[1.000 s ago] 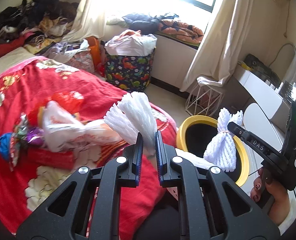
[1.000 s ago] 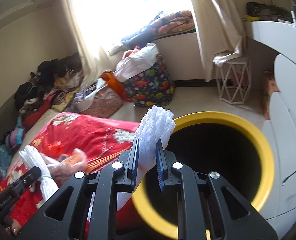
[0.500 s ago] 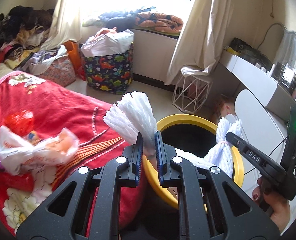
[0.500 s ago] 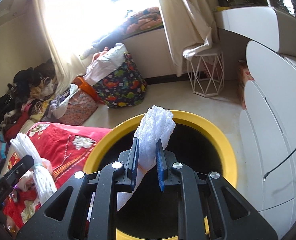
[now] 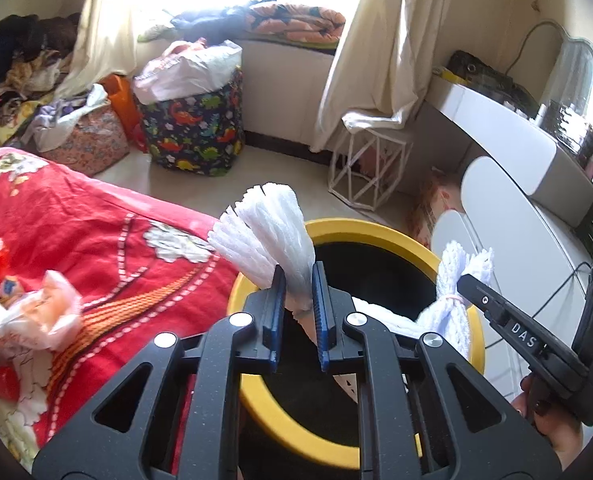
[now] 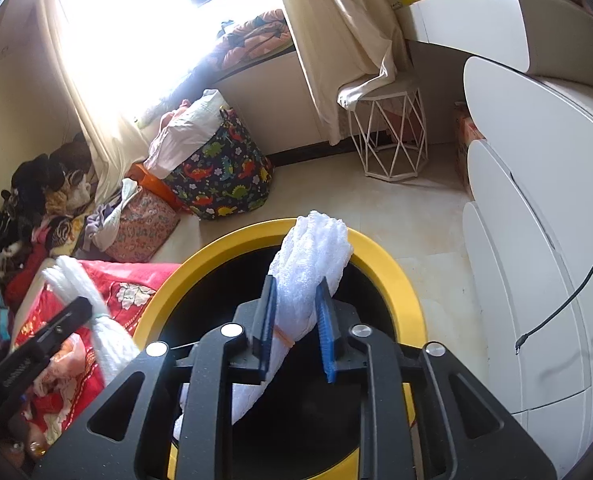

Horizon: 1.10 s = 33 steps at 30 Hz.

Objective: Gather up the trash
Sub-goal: 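Carry both mesh sleeves over the yellow bin and open both tools to drop them, then move both tools back over the trash pile on the bed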

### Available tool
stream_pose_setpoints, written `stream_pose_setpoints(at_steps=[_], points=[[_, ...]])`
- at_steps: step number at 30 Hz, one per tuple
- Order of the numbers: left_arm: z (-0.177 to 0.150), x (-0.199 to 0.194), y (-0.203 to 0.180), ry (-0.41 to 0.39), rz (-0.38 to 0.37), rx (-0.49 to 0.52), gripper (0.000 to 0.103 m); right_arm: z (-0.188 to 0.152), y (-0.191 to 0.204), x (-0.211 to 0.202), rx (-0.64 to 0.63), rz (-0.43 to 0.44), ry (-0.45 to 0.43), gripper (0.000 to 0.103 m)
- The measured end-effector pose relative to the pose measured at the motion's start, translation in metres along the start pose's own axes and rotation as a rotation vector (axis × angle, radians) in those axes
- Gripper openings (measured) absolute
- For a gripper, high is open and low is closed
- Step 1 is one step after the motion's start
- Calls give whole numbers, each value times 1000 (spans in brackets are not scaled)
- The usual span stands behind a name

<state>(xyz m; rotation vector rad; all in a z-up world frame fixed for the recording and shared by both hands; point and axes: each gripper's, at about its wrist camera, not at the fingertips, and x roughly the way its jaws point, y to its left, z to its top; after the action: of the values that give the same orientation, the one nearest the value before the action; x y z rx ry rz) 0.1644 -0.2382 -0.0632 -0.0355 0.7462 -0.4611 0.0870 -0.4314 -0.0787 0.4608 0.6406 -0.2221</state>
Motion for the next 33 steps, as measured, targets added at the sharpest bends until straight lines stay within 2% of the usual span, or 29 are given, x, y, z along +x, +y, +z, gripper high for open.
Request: stream_pose_setpoints(at_steps=[1, 2, 3, 4, 5, 8, 20, 33], points=[[0, 4, 0, 8, -10, -6, 21, 0, -3, 0, 14, -1, 0, 31], [0, 5, 1, 13, -25, -14, 32, 2, -7, 0, 29, -1, -2, 32], [0, 5, 2, 9, -33, -23, 49, 2, -9, 0, 40, 1, -3, 36], [-1, 4, 3, 1, -40, -30, 62, 3, -10, -1, 48, 6, -4, 44], [-1, 3, 4, -3, -45, -34, 65, 2, -11, -2, 56, 8, -9, 49], [-4, -3, 10, -11, -40, -48, 78, 5, -8, -2, 59, 10, -20, 51], [-16, -43, 45, -75, 30, -90, 92, 4, 21, -10, -20, 60, -31, 60], [-24, -96, 90, -158, 131, -146, 92, -5, 73, -22, -122, 158, -32, 69]])
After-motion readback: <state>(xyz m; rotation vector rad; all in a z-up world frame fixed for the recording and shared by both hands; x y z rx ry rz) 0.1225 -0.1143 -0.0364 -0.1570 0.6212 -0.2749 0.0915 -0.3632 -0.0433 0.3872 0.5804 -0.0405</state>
